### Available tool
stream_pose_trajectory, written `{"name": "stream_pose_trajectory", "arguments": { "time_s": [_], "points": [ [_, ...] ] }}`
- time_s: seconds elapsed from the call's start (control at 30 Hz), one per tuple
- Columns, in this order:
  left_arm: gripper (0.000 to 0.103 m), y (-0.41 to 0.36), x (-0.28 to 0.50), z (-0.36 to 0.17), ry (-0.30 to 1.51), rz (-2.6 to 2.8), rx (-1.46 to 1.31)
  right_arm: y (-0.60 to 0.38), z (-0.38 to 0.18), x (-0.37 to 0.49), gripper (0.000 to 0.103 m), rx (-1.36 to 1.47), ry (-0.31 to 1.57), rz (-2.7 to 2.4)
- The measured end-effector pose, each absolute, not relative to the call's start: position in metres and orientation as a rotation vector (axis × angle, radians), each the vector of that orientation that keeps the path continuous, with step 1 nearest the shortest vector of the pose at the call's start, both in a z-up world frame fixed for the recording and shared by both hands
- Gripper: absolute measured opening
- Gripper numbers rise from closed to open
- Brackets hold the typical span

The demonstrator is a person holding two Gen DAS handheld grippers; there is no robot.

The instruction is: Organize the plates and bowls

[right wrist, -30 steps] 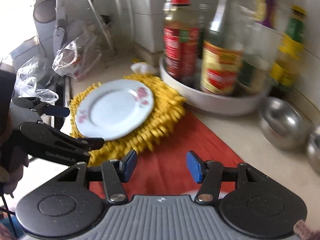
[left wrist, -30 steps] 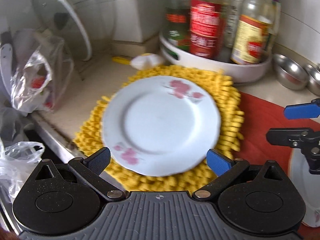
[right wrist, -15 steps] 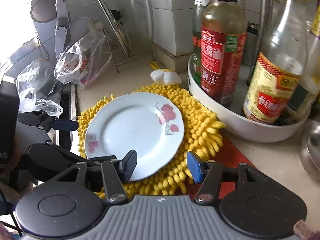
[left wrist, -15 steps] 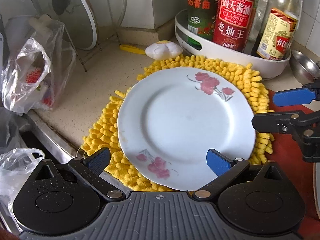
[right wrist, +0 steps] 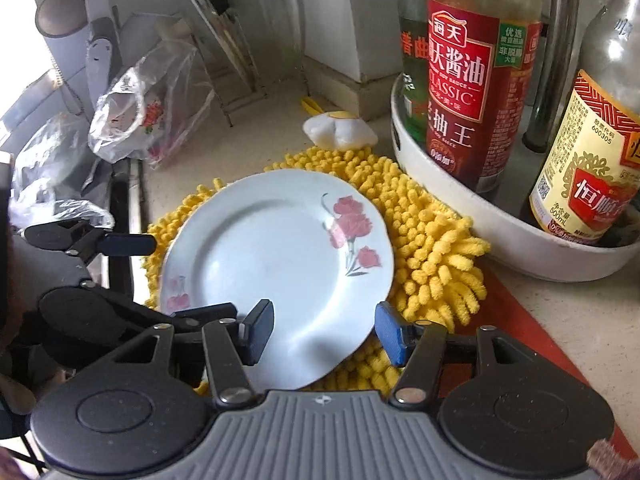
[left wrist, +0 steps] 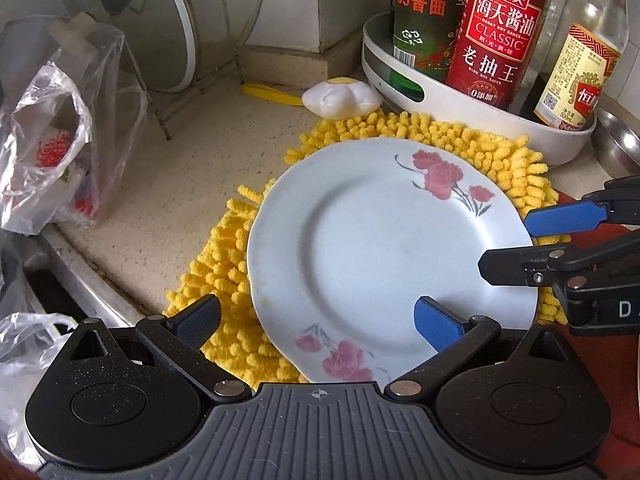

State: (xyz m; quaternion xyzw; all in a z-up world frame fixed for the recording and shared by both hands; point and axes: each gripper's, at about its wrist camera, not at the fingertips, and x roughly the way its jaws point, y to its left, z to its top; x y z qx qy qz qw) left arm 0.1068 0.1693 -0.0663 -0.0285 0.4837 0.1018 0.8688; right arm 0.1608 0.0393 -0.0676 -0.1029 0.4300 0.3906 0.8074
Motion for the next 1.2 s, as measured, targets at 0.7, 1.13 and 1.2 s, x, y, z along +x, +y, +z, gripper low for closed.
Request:
{"name": "stream_pose_trajectory", "arguments": {
  "time_s": [0.7,1.13,1.2],
  "points": [
    [0.103,0.196,0.136,-0.075,1.003,0.11,-0.185,0.046,-0.083,0.181,0.053,-0.159,1.014,0.828],
    [0.103,0.203,0.124,-0.08,0.936,0.021,-0.174,0.043,-0.085,0.186,0.044,-0.135,1.035,0.83],
    [0.103,0.201,0.124,-0.081,0.929,0.006,-0.168,0.043,-0.085,0.186,0.044,-0.133,1.035,0.831]
  ]
}}
